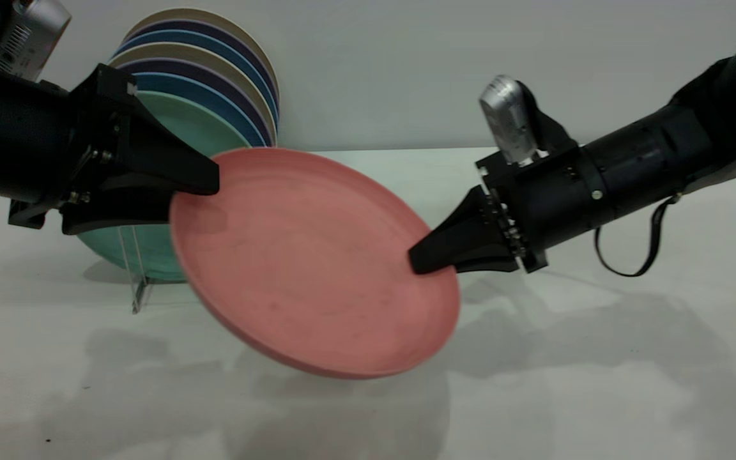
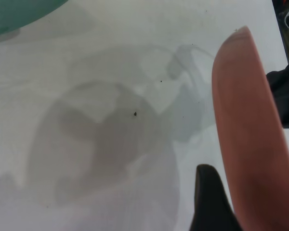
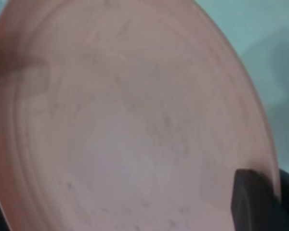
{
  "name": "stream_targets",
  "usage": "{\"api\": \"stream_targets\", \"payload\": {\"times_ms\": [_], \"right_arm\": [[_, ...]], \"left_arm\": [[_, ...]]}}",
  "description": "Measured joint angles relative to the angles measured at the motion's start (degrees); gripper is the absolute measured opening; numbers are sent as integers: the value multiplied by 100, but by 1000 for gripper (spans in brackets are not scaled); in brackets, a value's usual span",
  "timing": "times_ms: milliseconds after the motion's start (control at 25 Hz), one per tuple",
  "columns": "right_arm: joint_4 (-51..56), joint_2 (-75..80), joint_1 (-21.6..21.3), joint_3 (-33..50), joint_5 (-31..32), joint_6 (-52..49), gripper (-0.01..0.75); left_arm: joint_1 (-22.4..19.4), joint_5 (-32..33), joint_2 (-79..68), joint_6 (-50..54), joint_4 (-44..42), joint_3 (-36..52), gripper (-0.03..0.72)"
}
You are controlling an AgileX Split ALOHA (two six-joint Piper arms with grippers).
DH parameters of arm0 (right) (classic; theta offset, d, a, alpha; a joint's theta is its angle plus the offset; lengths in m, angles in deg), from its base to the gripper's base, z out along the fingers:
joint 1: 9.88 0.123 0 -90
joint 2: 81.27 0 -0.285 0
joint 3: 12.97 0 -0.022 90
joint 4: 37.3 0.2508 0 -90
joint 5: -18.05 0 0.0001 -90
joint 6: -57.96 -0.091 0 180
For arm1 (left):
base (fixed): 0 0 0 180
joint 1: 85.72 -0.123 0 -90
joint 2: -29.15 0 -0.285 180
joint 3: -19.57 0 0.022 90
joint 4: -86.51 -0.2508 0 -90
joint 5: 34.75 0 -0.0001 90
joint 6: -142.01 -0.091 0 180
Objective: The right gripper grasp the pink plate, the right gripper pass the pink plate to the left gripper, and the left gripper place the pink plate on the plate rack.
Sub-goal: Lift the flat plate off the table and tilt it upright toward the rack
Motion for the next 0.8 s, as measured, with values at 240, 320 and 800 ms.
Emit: {"api": "stream_targets", "payload": {"times_ms": [240, 320, 800], "right_arm": [[276, 0, 255, 0, 176, 189, 19], [294, 0, 314, 0, 182, 238, 19], [563, -6, 310, 0, 313, 299, 156]], "left_arm": [[0, 135, -19, -6, 0, 0, 448], [0, 169, -31, -6, -5, 0, 418], [-15, -130, -66, -177, -11, 0, 139]]}}
